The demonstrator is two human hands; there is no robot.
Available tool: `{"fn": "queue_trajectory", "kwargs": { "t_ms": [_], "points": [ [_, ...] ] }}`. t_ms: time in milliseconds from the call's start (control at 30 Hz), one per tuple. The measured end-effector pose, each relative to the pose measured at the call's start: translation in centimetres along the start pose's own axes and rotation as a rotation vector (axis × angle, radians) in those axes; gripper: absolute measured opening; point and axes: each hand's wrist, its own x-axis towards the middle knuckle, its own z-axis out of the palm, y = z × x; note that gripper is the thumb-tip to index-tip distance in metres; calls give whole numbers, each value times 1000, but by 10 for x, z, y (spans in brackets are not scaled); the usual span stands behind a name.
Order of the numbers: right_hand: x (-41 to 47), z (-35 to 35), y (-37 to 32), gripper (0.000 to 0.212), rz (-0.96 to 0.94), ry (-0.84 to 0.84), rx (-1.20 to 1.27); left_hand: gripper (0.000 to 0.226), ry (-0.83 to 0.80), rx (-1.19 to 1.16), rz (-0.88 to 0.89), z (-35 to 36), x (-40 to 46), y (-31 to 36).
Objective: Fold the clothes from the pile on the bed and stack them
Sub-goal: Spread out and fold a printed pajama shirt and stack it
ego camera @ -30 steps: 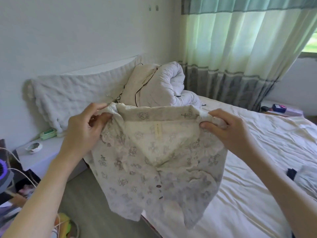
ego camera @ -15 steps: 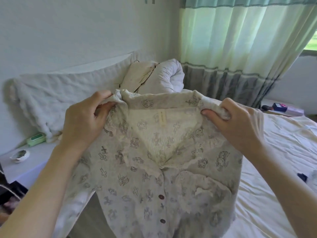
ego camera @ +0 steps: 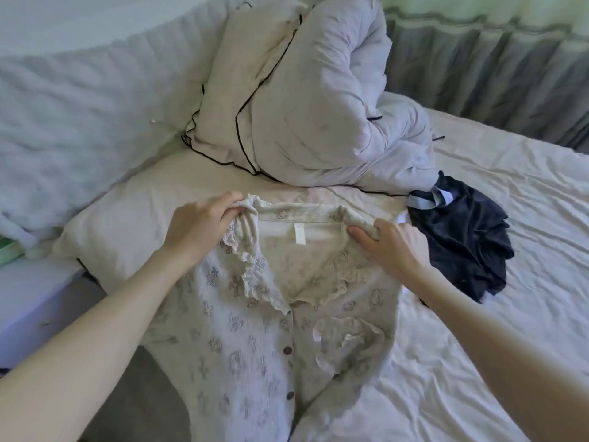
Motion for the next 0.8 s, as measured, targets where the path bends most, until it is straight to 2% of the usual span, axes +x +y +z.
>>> {"fn": "queue_trajectory", "kwargs": {
  "t_ms": [200, 367, 600, 667, 800],
  "points": [
    [80, 154, 12, 57, 112, -138, 137, 21, -120, 23, -70, 164, 38, -78],
    [118, 237, 24, 59, 223, -181, 177, 25, -130, 62, -104, 260, 61, -120],
    [143, 306, 28, 60, 331, -266, 160, 27, -159, 69, -169, 341, 55, -149],
    [144, 324, 27, 57, 374, -320, 275, 28, -238, 100, -232, 357, 50, -158],
    [133, 333, 40, 61, 387, -488, 319, 27, -417, 145, -403, 374, 45, -160]
  ]
}}
